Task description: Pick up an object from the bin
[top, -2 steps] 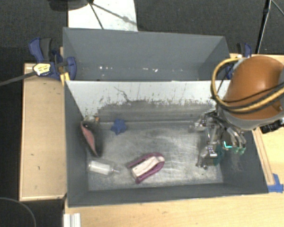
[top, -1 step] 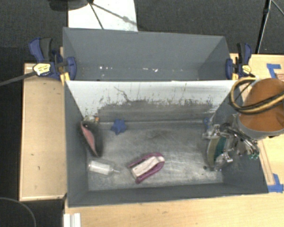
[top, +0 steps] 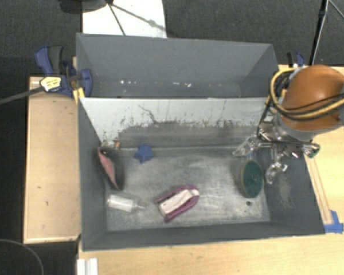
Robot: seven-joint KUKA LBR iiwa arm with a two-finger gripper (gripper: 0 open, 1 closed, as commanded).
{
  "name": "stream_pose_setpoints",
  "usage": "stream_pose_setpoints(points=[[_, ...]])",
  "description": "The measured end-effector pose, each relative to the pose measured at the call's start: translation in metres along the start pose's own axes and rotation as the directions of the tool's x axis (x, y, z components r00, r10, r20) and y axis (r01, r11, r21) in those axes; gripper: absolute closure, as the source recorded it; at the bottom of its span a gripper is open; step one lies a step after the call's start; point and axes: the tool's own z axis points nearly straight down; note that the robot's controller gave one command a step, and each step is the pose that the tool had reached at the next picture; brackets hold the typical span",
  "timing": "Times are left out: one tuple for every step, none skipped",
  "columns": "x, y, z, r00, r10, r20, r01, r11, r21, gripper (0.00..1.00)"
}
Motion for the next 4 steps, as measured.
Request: stream_pose_setpoints(points=[[0.014, 0.004, 0.001, 0.895, -0.446, 0.003, 0.446, 0.895, -0.007, 0.0], [-0.003, 0.011, 0.028, 0.796, -0.606, 0.013, 0.606, 0.796, -0.009, 0.0], [0.001, 0.028, 0.029, 0.429, -0.903, 0.024, 0.903, 0.429, -0.007, 0.0], [0.005, 0.021, 0.028, 0.436, -0.9, 0.011, 0.9, 0.436, -0.004, 1.0]])
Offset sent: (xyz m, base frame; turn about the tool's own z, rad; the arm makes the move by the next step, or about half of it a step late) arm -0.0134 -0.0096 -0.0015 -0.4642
